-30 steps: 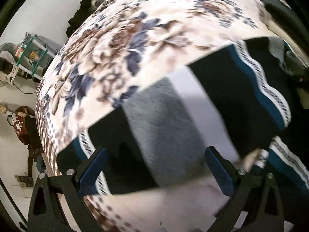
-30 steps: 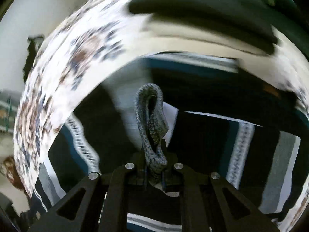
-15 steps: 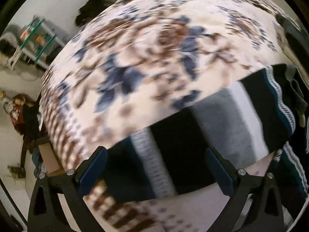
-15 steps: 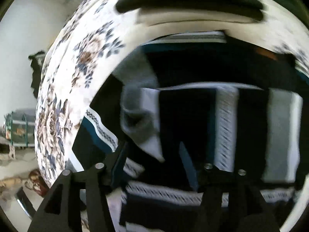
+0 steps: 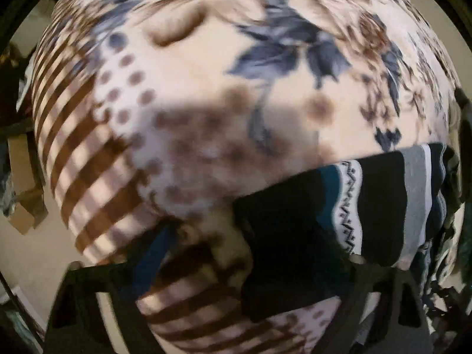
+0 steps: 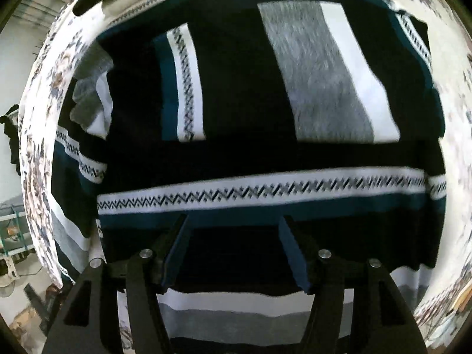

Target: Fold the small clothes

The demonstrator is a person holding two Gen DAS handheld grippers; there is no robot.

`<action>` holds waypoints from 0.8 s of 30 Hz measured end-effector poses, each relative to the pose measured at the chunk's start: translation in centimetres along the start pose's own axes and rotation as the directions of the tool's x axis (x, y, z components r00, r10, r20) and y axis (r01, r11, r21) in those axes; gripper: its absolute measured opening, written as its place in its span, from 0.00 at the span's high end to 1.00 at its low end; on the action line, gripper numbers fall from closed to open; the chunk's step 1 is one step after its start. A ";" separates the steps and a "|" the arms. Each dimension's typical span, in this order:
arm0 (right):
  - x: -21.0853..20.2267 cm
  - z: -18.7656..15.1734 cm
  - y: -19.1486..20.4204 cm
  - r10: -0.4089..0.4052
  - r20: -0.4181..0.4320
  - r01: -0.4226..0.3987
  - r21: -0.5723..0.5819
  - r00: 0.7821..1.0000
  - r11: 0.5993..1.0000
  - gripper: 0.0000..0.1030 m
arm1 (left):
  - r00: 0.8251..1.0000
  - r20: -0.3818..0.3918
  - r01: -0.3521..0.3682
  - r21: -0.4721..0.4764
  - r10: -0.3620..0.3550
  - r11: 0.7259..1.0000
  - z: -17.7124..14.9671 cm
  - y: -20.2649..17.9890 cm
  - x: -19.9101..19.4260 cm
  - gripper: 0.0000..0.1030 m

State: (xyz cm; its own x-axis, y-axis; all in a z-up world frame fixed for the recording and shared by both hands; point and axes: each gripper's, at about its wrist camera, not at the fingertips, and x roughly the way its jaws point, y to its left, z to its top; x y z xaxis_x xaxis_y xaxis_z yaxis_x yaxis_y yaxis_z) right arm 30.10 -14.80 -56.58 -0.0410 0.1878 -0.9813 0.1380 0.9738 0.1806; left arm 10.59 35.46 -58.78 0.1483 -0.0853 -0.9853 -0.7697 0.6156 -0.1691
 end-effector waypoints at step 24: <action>0.1 -0.8 3.9 0.083 -0.006 -0.083 0.007 0.997 0.997 0.38 | 0.957 0.290 0.024 -0.135 0.016 0.991 13.0 0.6 -7.1 0.77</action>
State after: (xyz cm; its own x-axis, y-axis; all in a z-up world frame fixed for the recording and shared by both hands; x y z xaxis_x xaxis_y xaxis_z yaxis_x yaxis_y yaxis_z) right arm 29.90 -10.86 -55.88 -0.0350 0.2686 -0.9626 0.1481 0.9539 0.2608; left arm 17.12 46.58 -51.52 0.3095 0.1559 -0.9380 -0.8427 0.5020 -0.1946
